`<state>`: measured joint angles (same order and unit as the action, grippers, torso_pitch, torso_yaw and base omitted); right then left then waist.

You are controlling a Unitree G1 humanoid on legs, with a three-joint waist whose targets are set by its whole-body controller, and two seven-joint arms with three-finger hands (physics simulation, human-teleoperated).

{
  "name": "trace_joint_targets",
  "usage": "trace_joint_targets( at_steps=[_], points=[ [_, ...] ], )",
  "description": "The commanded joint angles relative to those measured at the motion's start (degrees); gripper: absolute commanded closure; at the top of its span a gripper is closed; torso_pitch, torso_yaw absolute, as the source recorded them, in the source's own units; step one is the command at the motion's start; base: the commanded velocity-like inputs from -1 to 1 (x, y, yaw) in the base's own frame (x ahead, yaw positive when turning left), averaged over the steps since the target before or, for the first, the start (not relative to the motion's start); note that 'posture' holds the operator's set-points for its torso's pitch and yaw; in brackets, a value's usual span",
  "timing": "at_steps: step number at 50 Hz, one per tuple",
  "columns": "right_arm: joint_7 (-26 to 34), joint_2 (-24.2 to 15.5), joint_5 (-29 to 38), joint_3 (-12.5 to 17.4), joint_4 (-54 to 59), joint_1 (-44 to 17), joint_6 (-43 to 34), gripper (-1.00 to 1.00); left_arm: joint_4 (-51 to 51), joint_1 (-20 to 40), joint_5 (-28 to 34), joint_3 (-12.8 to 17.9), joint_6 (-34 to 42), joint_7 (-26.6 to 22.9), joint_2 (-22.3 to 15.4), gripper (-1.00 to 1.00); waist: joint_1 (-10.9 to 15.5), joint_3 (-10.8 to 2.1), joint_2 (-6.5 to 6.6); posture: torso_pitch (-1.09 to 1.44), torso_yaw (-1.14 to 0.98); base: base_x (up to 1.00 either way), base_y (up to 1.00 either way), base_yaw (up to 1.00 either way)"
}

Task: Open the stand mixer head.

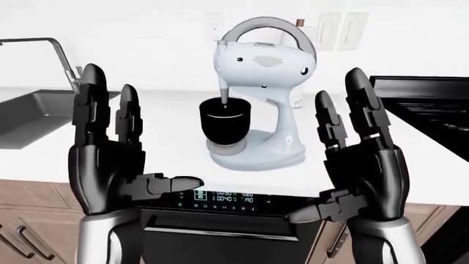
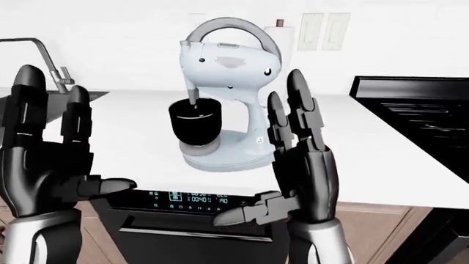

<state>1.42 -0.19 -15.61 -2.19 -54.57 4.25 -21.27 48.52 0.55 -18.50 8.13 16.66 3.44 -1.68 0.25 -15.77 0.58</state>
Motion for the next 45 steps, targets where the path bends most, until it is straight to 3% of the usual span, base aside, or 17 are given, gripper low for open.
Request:
trace_joint_targets(
  at_steps=[1,5,8,12,15,19,26,33,45],
  points=[
    [-0.21,-0.01,-0.92,0.33,-1.31,-1.00,0.82,-1.00,0.41,1.85,1.40,0.48,-1.94,1.49,-0.30,-1.00,0.04,-0.04,0.12,-0.38,0.00,0.00,0.00,0.00],
    [-1.31,-0.01,-4.67,1.50,-2.02,-1.56,-2.90,-1.00,0.87,2.20,-0.25,0.83,-1.34,1.81,-0.69,-1.00,0.16,-0.55,0.16,-0.38,0.00,0.00,0.00,0.00],
    [-5.66,0.98,-16.26,4.99,-4.61,-2.81,-11.79,-1.00,1.29,2.02,-0.49,0.63,-1.34,1.65,-0.75,-1.00,0.21,-0.67,0.13,-0.38,0.00,0.00,0.00,0.00],
    [-14.39,-1.64,-27.75,6.81,-5.42,-4.62,-14.25,-1.00,1.30,1.90,-0.36,0.52,-1.43,1.54,-0.75,-1.00,0.29,-0.75,0.10,-0.38,0.00,0.00,0.00,0.00],
    [-15.94,-3.71,-27.20,3.33,-5.43,-2.11,-11.03,-1.00,1.39,1.77,-0.18,0.42,-1.42,1.35,-0.73,-1.00,0.30,-0.70,0.07,-0.38,0.00,0.00,0.00,0.00],
    [-16.45,-6.34,-26.84,1.54,-5.43,-0.15,-7.82,-1.00,1.17,1.41,0.33,0.07,-1.75,1.12,-0.52,-1.00,0.38,-0.67,0.01,-0.38,0.00,0.00,0.00,0.00],
    [-15.86,-5.84,-25.20,0.85,-5.43,1.64,-7.75,-1.00,0.88,1.10,0.39,-0.05,-2.08,0.86,-0.34,-1.00,0.42,-0.69,-0.13,-0.38,0.00,0.00,0.00,0.00],
    [-13.56,-1.96,-24.50,5.23,-4.86,0.30,-11.68,-1.00,0.63,0.78,0.51,-0.34,-2.36,0.60,-0.19,-1.00,0.45,-0.89,-0.15,-0.38,0.00,0.00,0.00,0.00],
    [-11.51,-0.19,-19.56,3.17,-2.57,0.93,-11.56,-1.00,0.47,0.91,0.36,-0.12,-2.15,0.68,-0.25,-1.00,0.57,-1.17,0.01,-0.38,0.00,0.00,0.00,0.00]
  ],
)
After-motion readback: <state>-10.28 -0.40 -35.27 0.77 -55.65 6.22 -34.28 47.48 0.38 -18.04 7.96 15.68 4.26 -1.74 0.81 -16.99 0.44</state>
